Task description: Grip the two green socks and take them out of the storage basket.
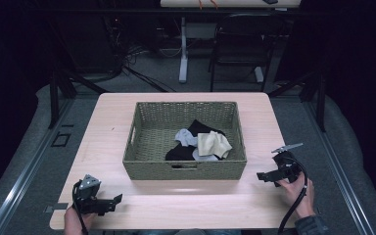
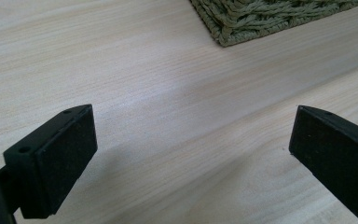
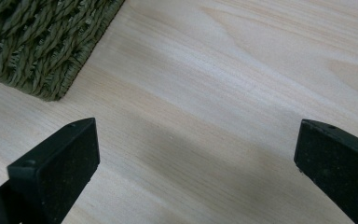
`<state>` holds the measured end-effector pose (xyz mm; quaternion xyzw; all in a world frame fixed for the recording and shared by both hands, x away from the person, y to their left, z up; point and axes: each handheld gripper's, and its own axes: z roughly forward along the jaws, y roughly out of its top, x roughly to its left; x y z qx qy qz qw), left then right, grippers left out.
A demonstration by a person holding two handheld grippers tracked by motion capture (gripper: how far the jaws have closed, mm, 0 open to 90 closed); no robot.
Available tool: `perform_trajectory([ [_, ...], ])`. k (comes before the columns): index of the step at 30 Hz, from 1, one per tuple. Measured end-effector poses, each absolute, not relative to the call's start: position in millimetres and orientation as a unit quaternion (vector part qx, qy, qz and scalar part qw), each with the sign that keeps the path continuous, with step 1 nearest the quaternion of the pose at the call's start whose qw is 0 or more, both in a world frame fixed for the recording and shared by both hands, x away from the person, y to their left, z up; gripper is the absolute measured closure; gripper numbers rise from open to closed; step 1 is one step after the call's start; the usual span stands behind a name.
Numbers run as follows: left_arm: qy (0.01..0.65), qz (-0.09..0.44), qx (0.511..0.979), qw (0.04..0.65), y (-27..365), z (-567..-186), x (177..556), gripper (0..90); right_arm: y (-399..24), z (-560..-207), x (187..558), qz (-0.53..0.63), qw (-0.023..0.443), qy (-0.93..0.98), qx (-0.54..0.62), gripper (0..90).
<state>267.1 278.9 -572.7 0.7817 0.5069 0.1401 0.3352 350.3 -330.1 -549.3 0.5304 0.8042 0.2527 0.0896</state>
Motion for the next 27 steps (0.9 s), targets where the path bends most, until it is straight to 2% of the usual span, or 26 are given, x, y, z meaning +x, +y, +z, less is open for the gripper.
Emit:
perform_trajectory([
  [27,0.507,0.141,0.782,0.333,279.4,-572.9,267.1,0.5,-326.4,-536.7,352.9,0.247,0.090,0.818,0.511,0.0],
])
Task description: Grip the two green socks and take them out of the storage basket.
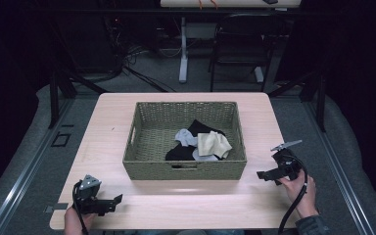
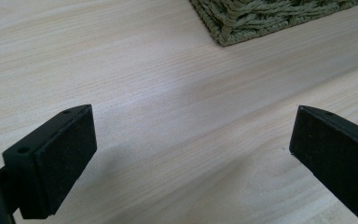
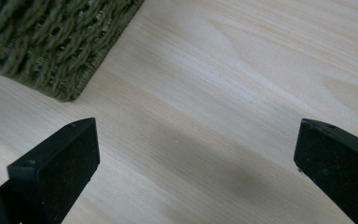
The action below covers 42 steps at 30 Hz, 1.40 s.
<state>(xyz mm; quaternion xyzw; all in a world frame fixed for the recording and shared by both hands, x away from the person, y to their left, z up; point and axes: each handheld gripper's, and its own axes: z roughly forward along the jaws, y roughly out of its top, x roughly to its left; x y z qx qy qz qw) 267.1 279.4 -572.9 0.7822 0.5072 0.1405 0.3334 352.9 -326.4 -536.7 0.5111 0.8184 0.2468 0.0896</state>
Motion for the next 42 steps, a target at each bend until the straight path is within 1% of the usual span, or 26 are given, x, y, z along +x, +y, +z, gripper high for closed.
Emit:
perform_trajectory([
  [3,0.508,0.140,0.782,0.334,280.1,-573.4,267.3,0.5,-326.6,-530.3,354.4,0.249,0.085,0.822,0.505,0.0],
  [21,0.504,0.142,0.782,0.339,279.9,-572.9,267.2,0.4,-325.7,-495.2,364.3,0.246,0.095,0.828,0.494,0.0],
  [38,0.507,0.144,0.782,0.335,280.9,-573.6,268.0,0.4,-301.0,-446.6,383.2,0.255,0.095,0.846,0.459,0.0],
  [42,0.506,0.144,0.782,0.335,280.9,-573.6,268.1,0.4,-292.4,-433.0,386.8,0.255,0.102,0.851,0.448,0.0],
])
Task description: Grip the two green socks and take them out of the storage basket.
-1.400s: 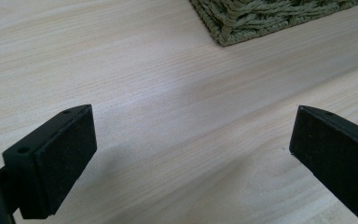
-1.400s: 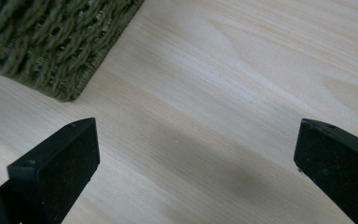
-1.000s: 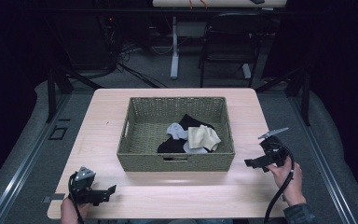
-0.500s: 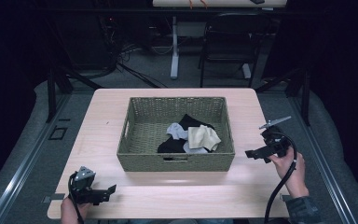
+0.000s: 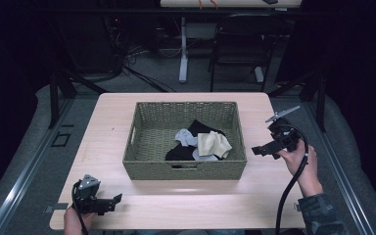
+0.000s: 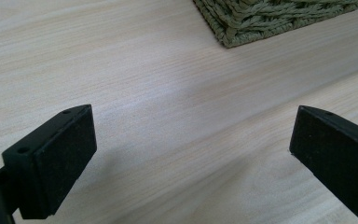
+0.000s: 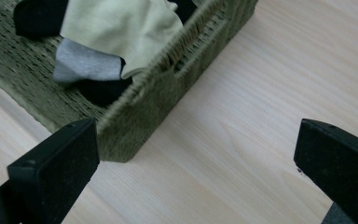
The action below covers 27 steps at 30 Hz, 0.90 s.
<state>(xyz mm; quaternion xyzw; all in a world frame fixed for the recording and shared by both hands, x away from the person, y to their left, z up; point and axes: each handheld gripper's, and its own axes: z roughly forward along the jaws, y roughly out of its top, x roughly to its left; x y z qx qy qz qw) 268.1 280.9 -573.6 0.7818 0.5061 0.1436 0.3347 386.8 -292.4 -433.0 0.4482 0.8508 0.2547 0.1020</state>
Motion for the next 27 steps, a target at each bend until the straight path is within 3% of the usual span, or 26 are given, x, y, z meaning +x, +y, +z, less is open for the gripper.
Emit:
perform_trajectory([
  [14,0.505,0.143,0.782,0.336,280.9,-573.5,267.9,0.4,-234.6,-392.3,406.0,0.255,0.106,0.879,0.388,0.0],
  [27,0.505,0.141,0.782,0.337,281.0,-573.6,268.0,0.4,-185.0,-391.0,433.3,0.231,0.084,0.901,0.357,0.0],
])
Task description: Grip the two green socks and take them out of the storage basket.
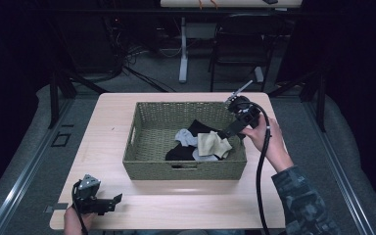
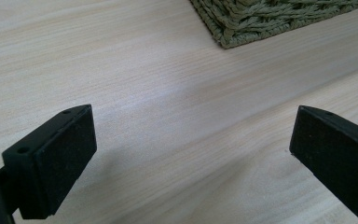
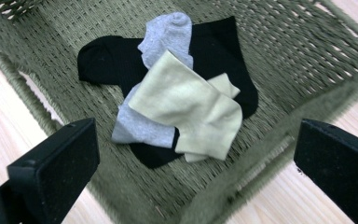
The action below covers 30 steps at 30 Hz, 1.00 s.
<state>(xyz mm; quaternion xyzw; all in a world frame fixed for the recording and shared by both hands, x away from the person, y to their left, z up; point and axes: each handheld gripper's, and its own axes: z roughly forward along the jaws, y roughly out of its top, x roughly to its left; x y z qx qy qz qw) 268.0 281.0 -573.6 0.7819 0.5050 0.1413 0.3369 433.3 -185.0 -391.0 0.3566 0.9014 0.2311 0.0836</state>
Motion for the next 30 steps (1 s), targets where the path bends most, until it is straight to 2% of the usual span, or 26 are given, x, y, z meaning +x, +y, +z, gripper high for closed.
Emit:
perform_trajectory([
  [21,0.504,0.141,0.782,0.339,280.2,-573.7,267.9,0.4,-131.0,-455.4,481.4,0.188,-0.003,0.904,0.384,0.0],
  [30,0.504,0.139,0.782,0.339,280.4,-573.8,268.0,0.4,-118.1,-482.9,489.1,0.146,-0.009,0.906,0.397,0.0],
])
